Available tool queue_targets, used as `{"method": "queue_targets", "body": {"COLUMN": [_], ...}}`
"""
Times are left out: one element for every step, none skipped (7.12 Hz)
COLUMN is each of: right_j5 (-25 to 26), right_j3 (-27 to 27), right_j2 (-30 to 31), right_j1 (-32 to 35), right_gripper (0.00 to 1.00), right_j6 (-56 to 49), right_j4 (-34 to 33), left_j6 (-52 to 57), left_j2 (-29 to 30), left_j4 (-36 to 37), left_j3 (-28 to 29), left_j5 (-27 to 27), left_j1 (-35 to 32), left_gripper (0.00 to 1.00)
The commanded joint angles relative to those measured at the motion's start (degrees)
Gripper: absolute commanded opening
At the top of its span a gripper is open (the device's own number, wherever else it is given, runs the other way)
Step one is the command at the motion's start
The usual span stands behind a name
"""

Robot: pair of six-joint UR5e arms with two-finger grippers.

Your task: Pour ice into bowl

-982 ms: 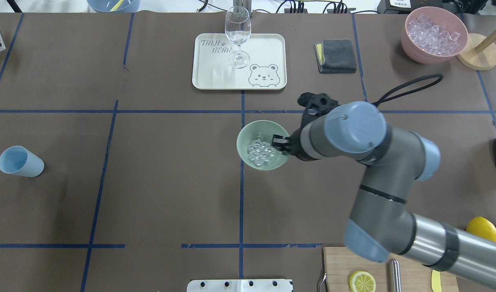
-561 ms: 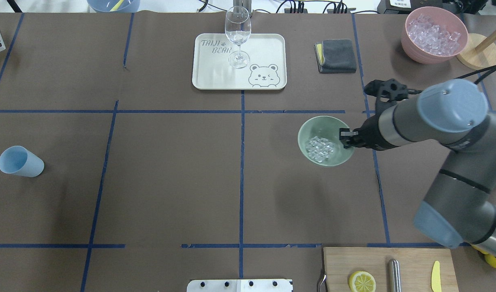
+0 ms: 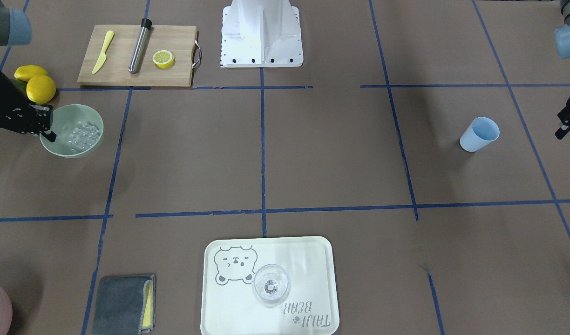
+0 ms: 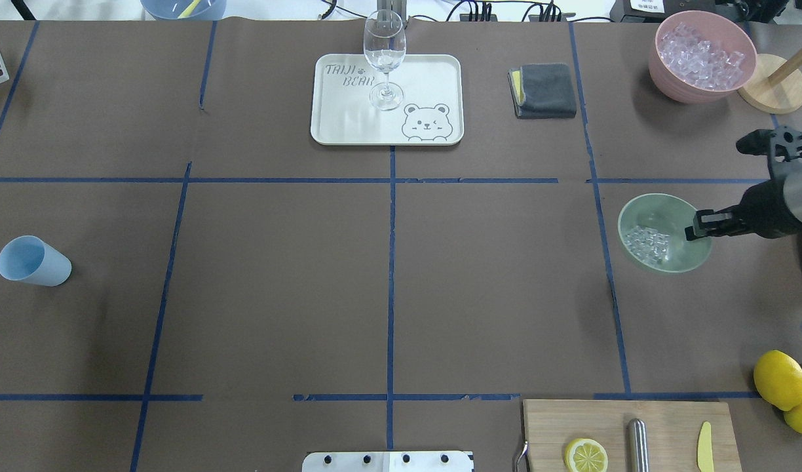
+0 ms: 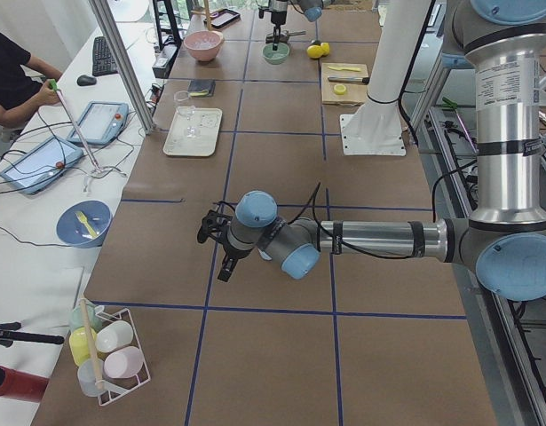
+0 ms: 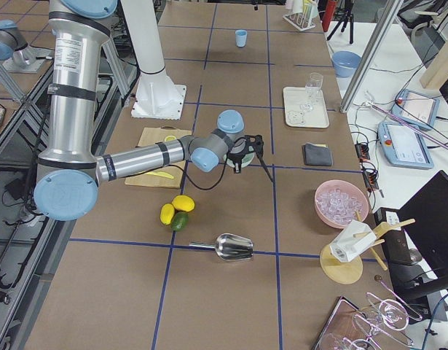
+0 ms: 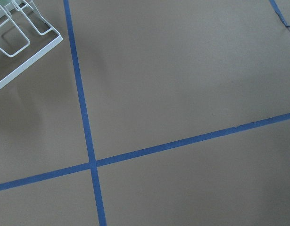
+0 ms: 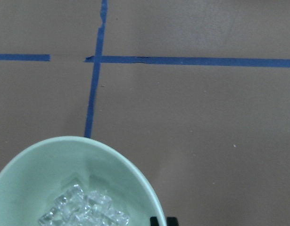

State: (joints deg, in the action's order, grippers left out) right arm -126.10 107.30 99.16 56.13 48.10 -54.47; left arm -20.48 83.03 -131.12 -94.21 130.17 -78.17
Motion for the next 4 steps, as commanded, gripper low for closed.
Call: {"method": "queue_targets", "body": {"right_j5": [-0.5, -0.4, -0.5, -0.5], "right_j3": [-5.4, -8.7, -9.5, -10.3], "right_j2": [1.7, 1.1, 1.1, 0.9], "right_j1": [0.6, 0.5, 0.5, -0.3], "right_gripper": [0.00, 0.00, 0.00, 0.00], "right_j6": [-0.9, -0.8, -0.9, -0.8], "right_j4": [7.9, 11.9, 12.4, 12.4], "left_j6": [0.0, 0.0, 0.0, 0.0], "left_j2": [0.0, -0.1, 0.0, 0.0], "left_j4": [-0.1, -0.1, -0.1, -0.4], "left_j3": [-0.1, -0.1, -0.1, -0.1], "left_j5": [0.0, -0.1, 0.0, -0.1], "left_j1": [0.0, 0.0, 0.0, 0.0], "left_gripper": [1.00, 1.00, 1.00, 1.00]}}
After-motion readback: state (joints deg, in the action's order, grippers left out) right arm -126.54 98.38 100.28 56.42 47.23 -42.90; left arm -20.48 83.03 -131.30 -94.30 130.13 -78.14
